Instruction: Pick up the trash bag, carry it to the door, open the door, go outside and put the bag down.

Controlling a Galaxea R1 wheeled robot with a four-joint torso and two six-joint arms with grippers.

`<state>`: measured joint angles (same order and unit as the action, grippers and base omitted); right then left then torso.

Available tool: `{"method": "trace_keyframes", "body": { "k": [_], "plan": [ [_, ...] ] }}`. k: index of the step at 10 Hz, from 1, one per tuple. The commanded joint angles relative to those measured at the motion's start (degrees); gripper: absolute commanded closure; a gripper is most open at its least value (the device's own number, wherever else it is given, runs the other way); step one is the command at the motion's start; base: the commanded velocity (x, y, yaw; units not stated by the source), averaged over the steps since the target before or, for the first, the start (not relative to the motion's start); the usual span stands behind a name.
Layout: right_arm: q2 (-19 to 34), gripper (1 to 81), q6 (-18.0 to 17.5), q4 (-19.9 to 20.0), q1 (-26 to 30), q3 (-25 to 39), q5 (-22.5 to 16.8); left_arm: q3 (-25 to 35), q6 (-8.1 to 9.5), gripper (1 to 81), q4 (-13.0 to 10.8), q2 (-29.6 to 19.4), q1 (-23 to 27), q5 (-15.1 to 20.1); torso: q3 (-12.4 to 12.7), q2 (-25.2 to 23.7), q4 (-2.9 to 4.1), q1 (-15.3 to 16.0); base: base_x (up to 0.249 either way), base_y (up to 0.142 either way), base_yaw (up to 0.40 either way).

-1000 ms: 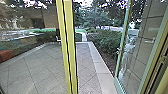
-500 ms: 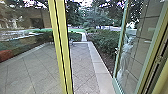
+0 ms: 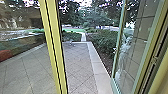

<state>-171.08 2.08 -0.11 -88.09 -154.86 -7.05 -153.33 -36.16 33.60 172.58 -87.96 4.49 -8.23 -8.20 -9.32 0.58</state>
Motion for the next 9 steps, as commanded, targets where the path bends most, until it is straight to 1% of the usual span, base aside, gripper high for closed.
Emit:
{"method": "trace_keyframes", "body": {
  "k": [1,9],
  "plan": [
    [-0.5,1.0,-0.2,-0.2,2.8,0.0,-3.8,0.4,-0.49,81.1,-0.3,0.0,2.7,4.7,0.0,0.0,0.0,0.0,0.0,-0.121,0.0],
    [-1.3,1.0,-0.1,-0.7,2.4,-1.0,-3.6,0.4,-0.49,81.1,-0.4,0.0,2.8,4.7,0.0,0.0,0.0,0.0,0.0,-0.125,0.0]
  ]
}}
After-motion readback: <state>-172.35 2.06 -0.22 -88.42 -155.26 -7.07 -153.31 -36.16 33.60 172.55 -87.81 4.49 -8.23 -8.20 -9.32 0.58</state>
